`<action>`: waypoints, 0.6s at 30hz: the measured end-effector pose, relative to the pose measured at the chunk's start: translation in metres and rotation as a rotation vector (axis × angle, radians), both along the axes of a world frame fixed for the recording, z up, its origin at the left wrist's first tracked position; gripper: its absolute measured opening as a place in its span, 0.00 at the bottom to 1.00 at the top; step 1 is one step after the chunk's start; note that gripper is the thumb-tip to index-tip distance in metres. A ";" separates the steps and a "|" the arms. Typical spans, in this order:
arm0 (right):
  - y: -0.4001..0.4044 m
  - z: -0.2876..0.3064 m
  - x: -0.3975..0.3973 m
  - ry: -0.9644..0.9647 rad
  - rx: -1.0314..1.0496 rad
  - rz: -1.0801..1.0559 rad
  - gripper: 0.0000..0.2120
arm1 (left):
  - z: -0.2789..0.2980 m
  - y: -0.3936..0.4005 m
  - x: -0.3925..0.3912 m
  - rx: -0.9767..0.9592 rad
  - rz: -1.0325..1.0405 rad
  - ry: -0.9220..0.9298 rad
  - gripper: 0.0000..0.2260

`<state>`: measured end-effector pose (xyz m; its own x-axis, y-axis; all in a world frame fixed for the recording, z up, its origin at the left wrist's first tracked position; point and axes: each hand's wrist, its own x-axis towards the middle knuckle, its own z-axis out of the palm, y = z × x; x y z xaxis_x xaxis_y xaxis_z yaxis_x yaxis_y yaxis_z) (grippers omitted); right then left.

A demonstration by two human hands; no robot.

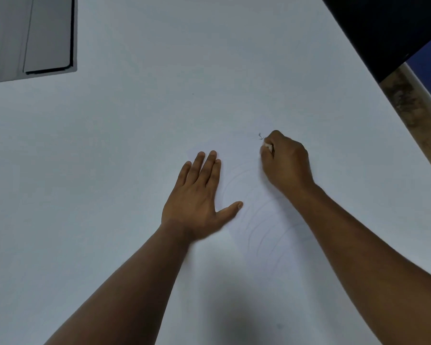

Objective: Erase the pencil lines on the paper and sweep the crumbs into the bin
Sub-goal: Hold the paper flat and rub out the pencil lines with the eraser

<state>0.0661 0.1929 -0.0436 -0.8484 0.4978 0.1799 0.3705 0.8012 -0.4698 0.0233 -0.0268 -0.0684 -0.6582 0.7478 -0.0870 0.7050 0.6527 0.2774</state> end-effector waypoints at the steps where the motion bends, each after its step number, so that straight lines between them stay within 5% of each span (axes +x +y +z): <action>1: -0.004 0.002 0.000 0.006 -0.021 0.063 0.04 | 0.000 0.000 0.000 -0.002 -0.002 -0.004 0.45; 9: -0.038 0.010 -0.015 -0.022 0.043 0.575 0.09 | -0.003 0.001 0.000 -0.014 0.037 -0.019 0.49; 13: -0.007 0.009 -0.037 -0.028 0.185 0.527 0.12 | 0.000 0.001 0.000 -0.018 0.048 -0.033 0.49; 18: 0.008 0.020 -0.045 -0.043 0.100 0.494 0.09 | 0.000 0.002 0.001 -0.009 0.050 -0.035 0.49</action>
